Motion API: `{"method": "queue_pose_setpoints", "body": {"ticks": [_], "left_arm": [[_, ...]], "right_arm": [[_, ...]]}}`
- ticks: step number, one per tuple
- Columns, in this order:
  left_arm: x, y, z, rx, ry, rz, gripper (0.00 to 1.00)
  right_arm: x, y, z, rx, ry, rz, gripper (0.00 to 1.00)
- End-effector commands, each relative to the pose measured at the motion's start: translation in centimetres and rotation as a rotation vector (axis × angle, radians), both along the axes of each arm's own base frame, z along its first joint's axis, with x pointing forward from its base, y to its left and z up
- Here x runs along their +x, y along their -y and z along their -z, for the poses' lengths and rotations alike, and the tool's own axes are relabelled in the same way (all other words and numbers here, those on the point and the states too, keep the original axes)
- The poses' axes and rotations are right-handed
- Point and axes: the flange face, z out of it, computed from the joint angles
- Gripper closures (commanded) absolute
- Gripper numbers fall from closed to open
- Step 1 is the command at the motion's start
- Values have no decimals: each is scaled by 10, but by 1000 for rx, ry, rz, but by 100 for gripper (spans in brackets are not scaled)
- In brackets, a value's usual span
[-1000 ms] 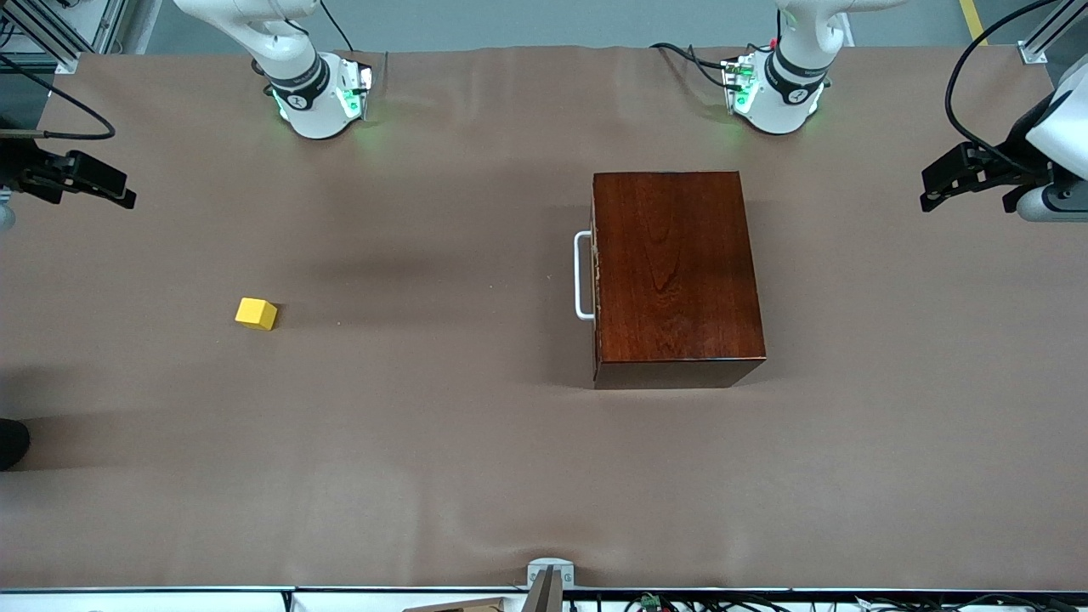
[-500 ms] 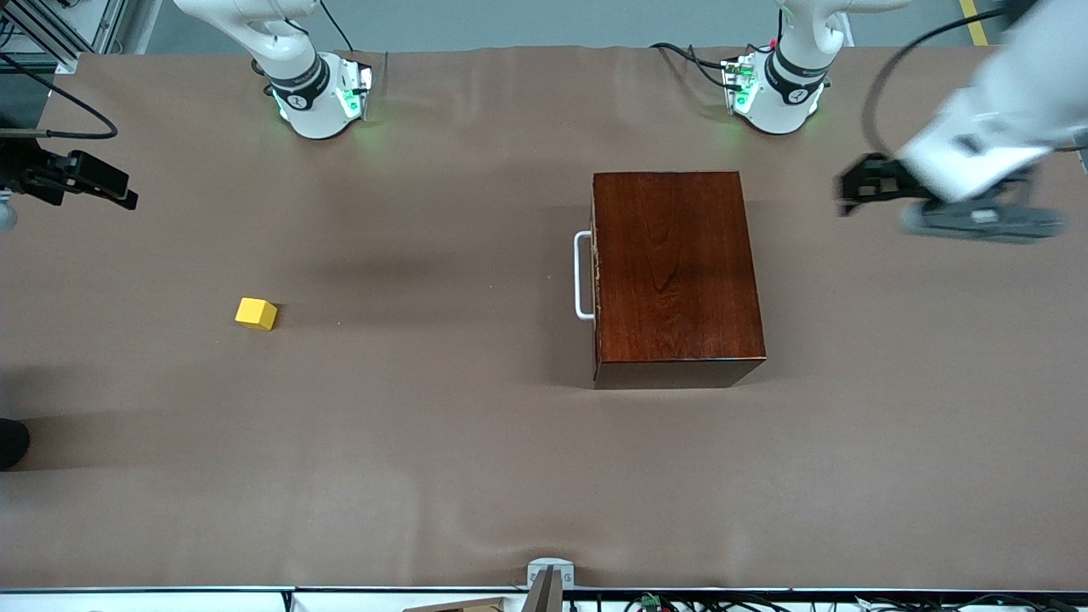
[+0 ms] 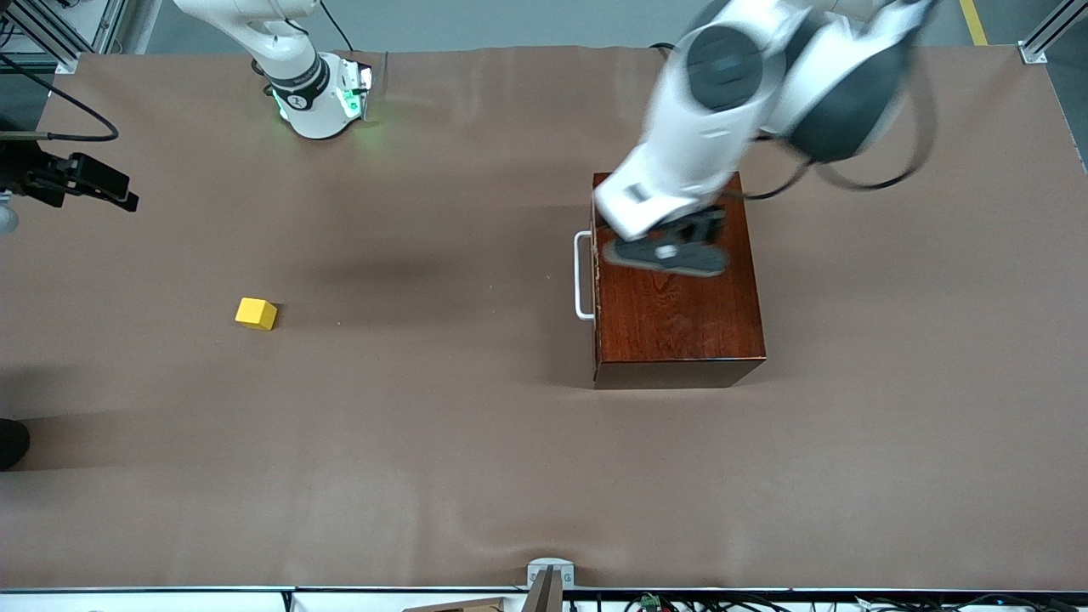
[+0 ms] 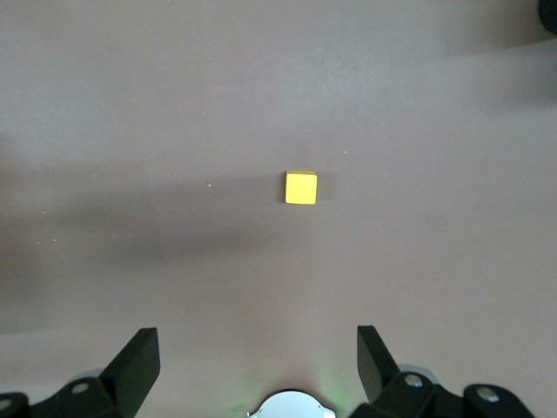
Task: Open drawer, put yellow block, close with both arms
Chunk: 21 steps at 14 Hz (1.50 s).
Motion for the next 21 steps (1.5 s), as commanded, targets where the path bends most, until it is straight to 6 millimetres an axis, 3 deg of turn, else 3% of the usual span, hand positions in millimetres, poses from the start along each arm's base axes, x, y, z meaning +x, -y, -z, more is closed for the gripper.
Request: {"method": "queue_pose_setpoints", "body": {"ticks": [1, 4, 7, 10, 13, 19, 21], "left_arm": [[-7, 64, 43, 68, 66, -32, 0], [-30, 114, 99, 159, 107, -38, 0], [-49, 141, 135, 225, 182, -66, 0], [-56, 146, 178, 280, 156, -56, 0], [-59, 143, 192, 330, 173, -31, 0], [-62, 144, 231, 373, 144, -20, 0], [-62, 146, 233, 362, 145, -25, 0]], "right_arm": [[6, 6, 2, -7, 1, 4, 0], [8, 8, 0, -13, 7, 7, 0], [8, 10, 0, -26, 5, 10, 0], [10, 13, 4, -31, 2, 13, 0], [10, 23, 8, -30, -9, 42, 0], [14, 24, 13, -30, -15, 43, 0], [13, 26, 13, -30, -17, 48, 0]]}}
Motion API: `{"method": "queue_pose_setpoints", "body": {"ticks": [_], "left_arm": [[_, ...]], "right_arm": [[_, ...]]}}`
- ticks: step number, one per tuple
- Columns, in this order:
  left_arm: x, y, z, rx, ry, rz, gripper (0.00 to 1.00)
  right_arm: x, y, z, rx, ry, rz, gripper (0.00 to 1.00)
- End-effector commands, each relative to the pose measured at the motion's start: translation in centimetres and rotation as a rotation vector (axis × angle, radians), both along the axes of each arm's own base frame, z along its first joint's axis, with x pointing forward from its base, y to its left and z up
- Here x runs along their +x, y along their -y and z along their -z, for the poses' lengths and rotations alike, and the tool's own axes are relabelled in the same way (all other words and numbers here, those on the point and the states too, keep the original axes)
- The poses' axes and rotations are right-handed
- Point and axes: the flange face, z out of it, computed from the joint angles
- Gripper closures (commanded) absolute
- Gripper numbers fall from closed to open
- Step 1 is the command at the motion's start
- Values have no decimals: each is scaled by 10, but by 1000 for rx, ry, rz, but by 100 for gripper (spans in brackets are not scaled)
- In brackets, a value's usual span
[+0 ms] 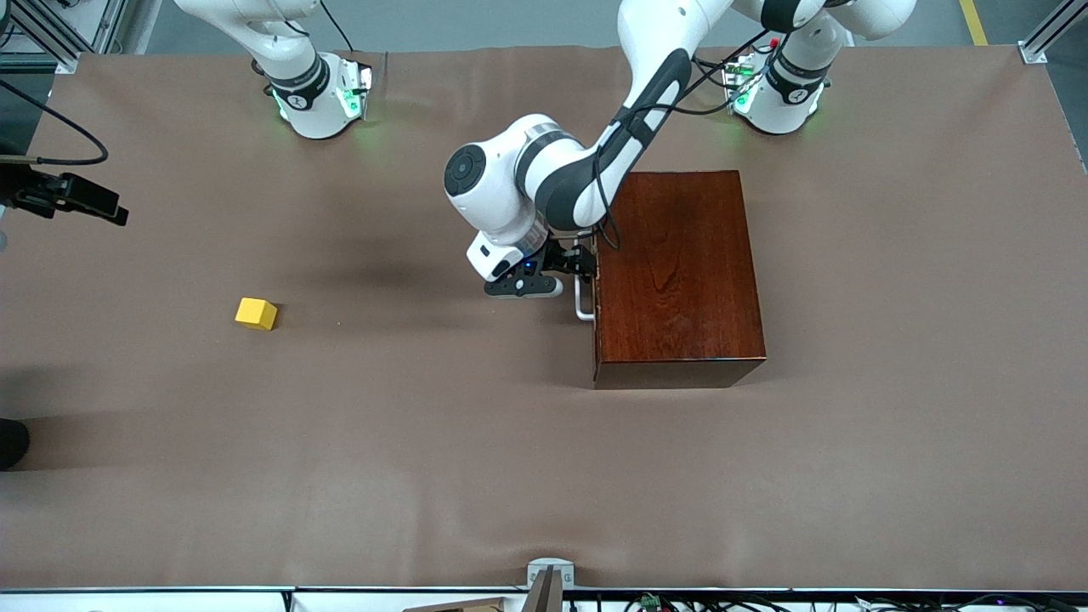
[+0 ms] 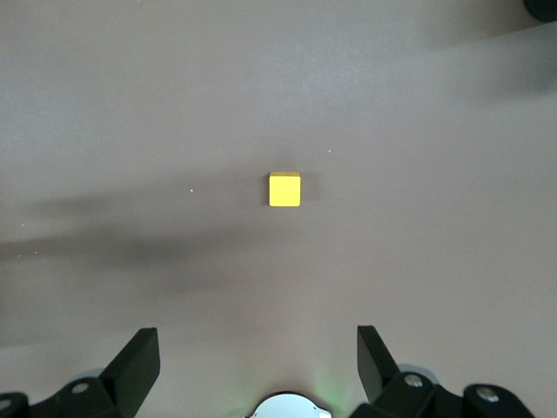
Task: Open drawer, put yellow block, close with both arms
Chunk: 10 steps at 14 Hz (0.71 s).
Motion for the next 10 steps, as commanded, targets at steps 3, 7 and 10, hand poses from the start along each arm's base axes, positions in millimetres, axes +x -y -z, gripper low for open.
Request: {"method": "queue_pose_setpoints", "body": {"ticks": [3, 7, 10], "left_arm": [[-1, 15, 3, -60, 65, -94, 0], [-4, 32, 3, -189, 90, -206, 0], [-8, 50, -1, -324, 84, -278, 0]], "right_arm": [[2, 4, -1, -16, -6, 10, 0], [1, 3, 2, -15, -18, 7, 0], [1, 4, 2, -15, -18, 10, 0]]}}
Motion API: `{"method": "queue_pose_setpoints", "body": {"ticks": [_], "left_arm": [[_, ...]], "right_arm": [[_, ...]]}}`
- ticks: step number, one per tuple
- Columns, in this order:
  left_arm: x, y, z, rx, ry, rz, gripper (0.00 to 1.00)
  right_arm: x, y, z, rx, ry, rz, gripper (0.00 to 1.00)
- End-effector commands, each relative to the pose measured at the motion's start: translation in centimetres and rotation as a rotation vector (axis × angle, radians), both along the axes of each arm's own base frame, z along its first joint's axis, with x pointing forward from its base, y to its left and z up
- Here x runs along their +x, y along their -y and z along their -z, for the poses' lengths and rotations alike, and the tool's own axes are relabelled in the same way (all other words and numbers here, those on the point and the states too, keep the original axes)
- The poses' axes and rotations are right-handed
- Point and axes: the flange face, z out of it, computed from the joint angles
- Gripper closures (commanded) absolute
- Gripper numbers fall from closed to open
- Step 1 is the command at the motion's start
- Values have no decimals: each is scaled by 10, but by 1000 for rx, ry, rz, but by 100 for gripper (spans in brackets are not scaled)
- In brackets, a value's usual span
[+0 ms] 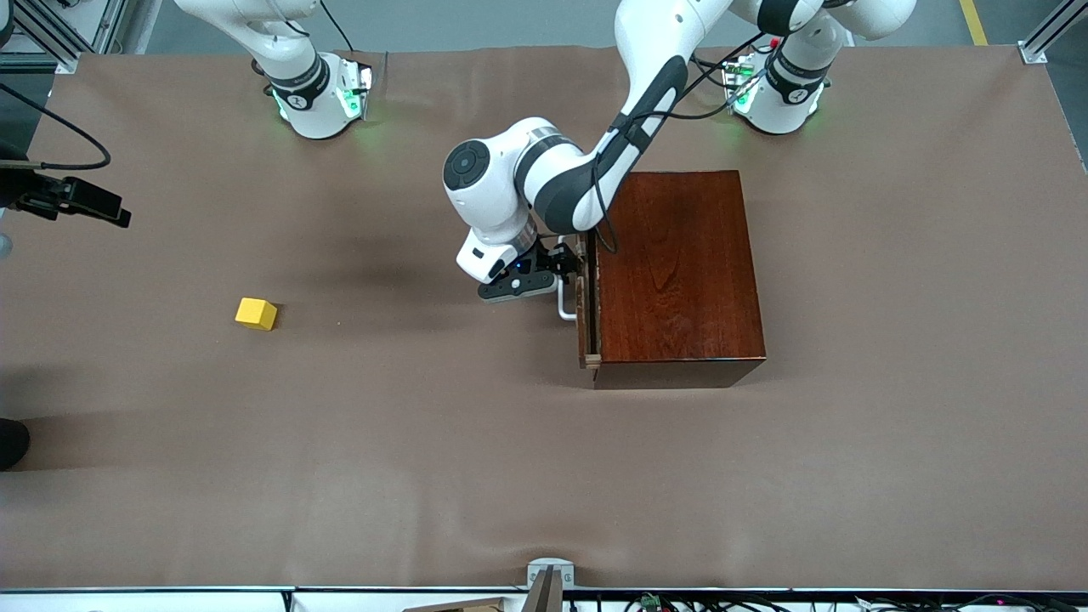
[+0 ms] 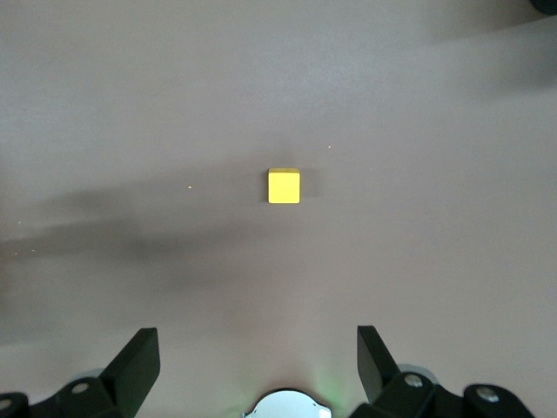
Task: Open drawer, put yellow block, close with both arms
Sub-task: 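Pull the drawer open by its handle with the left gripper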
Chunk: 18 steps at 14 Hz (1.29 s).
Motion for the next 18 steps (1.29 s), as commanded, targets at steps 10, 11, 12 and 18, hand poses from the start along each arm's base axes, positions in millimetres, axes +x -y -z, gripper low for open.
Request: {"method": "queue_pose_setpoints", "body": {"ticks": [10, 11, 12, 18], "left_arm": [[-39, 74, -15, -387, 6, -151, 0], [-39, 76, -12, -413, 18, -163, 0], [-38, 78, -11, -433, 27, -174, 0], [-36, 88, -9, -551, 57, -217, 0]], "right_arm": [[2, 24, 9, -14, -33, 49, 0], [5, 23, 11, -14, -35, 46, 0], [6, 22, 12, -16, -34, 42, 0], [17, 33, 32, -13, -53, 60, 0]]}}
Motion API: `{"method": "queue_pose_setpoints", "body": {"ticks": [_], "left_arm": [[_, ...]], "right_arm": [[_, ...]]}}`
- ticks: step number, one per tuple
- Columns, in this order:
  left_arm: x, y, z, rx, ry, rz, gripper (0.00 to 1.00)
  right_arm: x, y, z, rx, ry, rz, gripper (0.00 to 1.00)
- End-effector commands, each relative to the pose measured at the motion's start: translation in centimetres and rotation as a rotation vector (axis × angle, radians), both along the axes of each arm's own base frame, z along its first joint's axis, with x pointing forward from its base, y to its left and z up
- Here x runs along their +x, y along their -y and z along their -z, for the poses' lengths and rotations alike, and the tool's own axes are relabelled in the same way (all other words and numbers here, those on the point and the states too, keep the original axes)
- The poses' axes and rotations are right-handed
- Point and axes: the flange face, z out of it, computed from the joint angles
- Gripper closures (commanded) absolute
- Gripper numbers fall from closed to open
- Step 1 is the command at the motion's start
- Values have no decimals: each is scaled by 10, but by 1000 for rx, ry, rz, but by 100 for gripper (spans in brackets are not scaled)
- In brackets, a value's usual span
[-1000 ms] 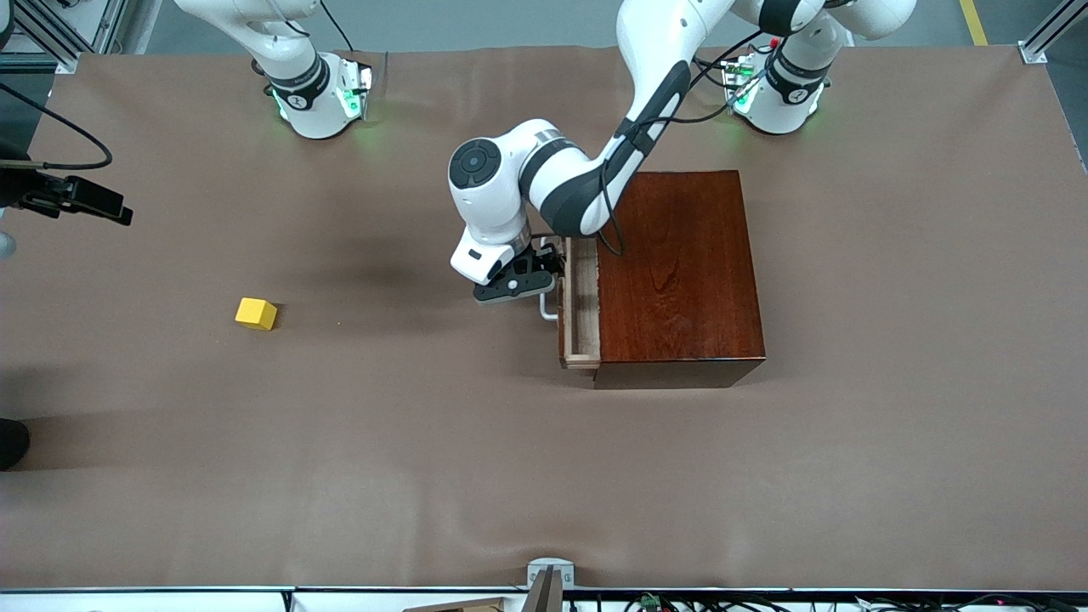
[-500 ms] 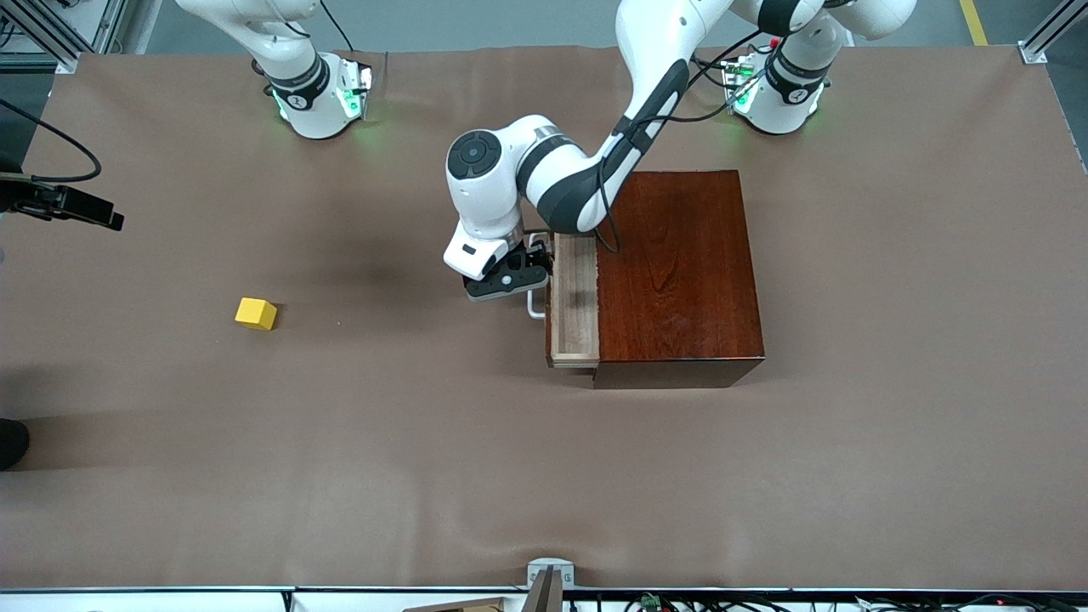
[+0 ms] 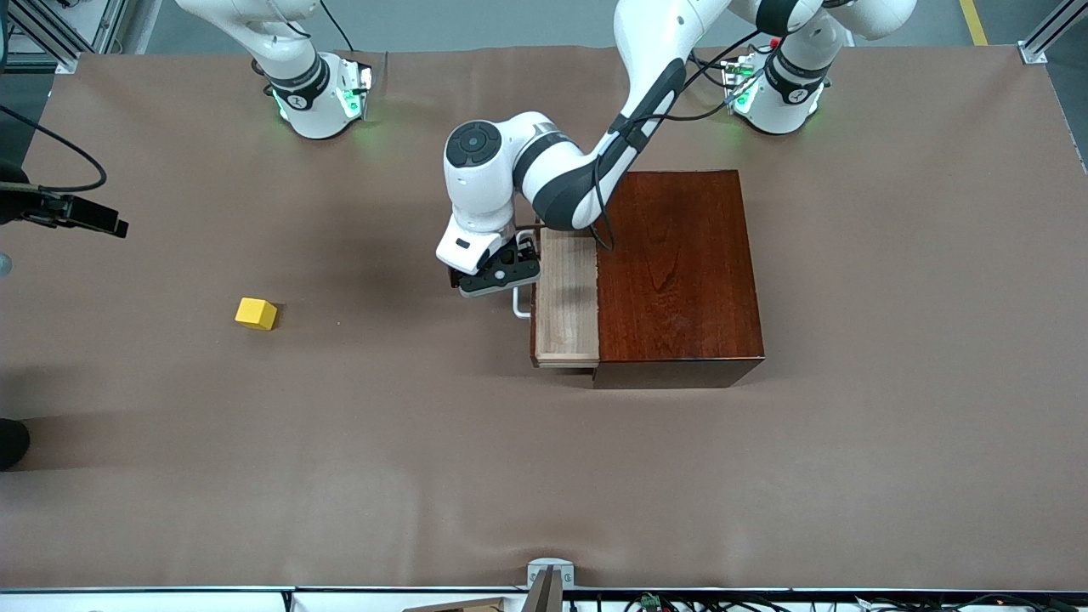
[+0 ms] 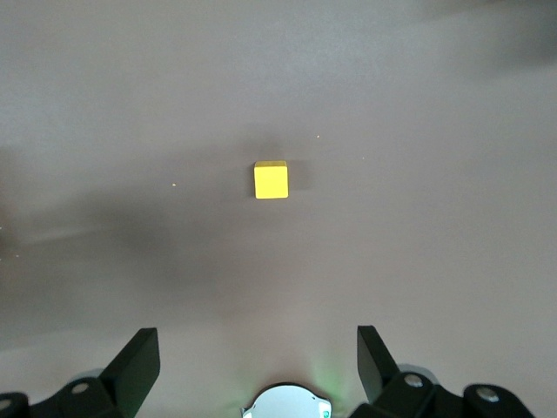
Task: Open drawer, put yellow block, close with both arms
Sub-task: 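Pull the drawer open by its handle with the left gripper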
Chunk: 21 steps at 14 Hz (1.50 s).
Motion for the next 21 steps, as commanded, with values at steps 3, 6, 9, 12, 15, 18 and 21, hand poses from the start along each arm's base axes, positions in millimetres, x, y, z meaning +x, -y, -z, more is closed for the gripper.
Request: {"method": "queue_pose_setpoints", "body": {"ticks": [3, 6, 9, 12, 15, 18, 21], "left_arm": [[-27, 57, 5, -375, 2, -119, 0], [-26, 54, 3, -364, 4, -120, 0], [-18, 41, -3, -287, -16, -122, 0], [-10, 25, -30, -187, -3, -88, 0], [-7, 12, -56, -117, -1, -50, 0], [11, -19, -105, -54, 9, -16, 0], [58, -103, -187, -4, 2, 15, 0]], "right_arm": [[17, 13, 20, -16, -3, 14, 0], [18, 13, 21, -13, 0, 19, 0], [26, 10, 33, -13, -4, 12, 0], [35, 8, 58, -13, -44, 8, 0], [48, 6, 92, -8, -72, 5, 0], [53, 9, 136, 8, -119, 19, 0], [54, 6, 175, 5, -96, 14, 0]]}}
